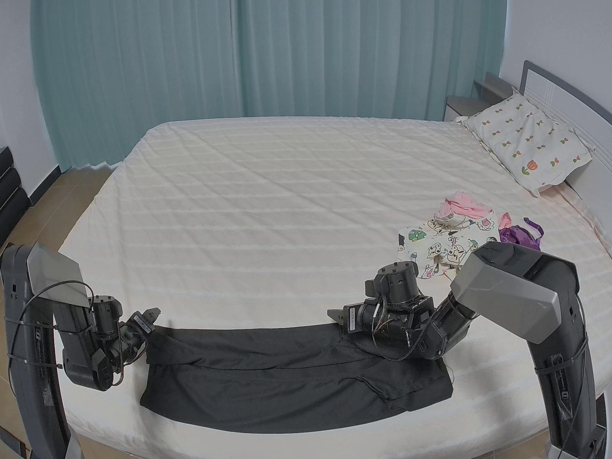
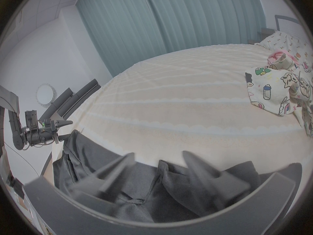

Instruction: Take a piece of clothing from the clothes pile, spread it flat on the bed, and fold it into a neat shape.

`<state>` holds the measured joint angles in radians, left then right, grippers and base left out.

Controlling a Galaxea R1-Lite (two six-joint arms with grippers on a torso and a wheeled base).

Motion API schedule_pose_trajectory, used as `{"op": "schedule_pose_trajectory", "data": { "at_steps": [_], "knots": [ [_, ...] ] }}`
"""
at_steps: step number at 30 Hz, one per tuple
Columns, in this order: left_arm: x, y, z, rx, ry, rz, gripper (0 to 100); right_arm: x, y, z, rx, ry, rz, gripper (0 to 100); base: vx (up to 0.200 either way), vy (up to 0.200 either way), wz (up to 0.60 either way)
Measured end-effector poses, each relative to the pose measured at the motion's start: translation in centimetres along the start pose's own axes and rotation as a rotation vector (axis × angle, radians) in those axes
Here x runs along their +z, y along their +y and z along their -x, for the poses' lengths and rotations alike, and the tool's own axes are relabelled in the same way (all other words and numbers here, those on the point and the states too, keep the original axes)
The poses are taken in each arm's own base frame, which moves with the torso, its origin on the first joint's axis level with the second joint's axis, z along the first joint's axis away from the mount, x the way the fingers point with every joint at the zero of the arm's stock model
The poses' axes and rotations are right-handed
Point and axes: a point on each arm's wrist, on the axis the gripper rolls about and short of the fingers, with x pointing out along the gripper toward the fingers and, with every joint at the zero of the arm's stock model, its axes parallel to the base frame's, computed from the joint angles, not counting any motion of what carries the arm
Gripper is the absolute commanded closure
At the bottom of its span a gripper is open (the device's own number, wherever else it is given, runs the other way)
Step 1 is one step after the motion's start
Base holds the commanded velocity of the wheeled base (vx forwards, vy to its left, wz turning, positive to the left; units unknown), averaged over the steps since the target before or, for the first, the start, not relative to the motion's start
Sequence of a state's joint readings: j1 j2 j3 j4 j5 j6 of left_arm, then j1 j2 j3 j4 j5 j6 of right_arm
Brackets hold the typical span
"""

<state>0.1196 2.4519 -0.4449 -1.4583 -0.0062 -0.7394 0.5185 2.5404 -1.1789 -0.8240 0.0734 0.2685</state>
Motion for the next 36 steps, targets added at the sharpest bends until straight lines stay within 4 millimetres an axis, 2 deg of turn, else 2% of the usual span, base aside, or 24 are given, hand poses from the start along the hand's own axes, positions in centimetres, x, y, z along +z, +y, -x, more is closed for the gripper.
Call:
{"op": "schedule_pose_trajectory", "data": {
  "at_steps": [5,9,18,28,29,36],
  "knots": [
    [0.0,0.0,0.0,-0.001,0.001,0.000,0,0.9,-0.2,0.0,-0.016,-0.030,-0.116,0,0.000,0.000,0.00],
    [0.0,0.0,0.0,-0.001,0.001,0.000,0,1.7,-1.2,0.8,-0.047,-0.036,-0.156,0,0.000,0.000,0.00],
    [0.0,0.0,0.0,-0.001,0.001,0.001,0,1.3,-5.4,3.1,-0.132,0.021,-0.217,0,0.000,0.000,0.00],
    [0.0,0.0,0.0,0.000,0.000,0.002,0,0.2,-6.4,3.6,-0.139,0.068,-0.237,0,0.000,0.000,0.00],
    [0.0,0.0,0.0,0.000,0.000,0.002,0,0.1,-6.4,3.5,-0.136,0.073,-0.237,100,0.000,0.000,0.00],
    [0.0,0.0,0.0,-0.001,0.000,0.001,0,-0.5,-6.6,3.6,-0.159,0.144,-0.259,100,0.000,0.000,0.00]
  ]
}}
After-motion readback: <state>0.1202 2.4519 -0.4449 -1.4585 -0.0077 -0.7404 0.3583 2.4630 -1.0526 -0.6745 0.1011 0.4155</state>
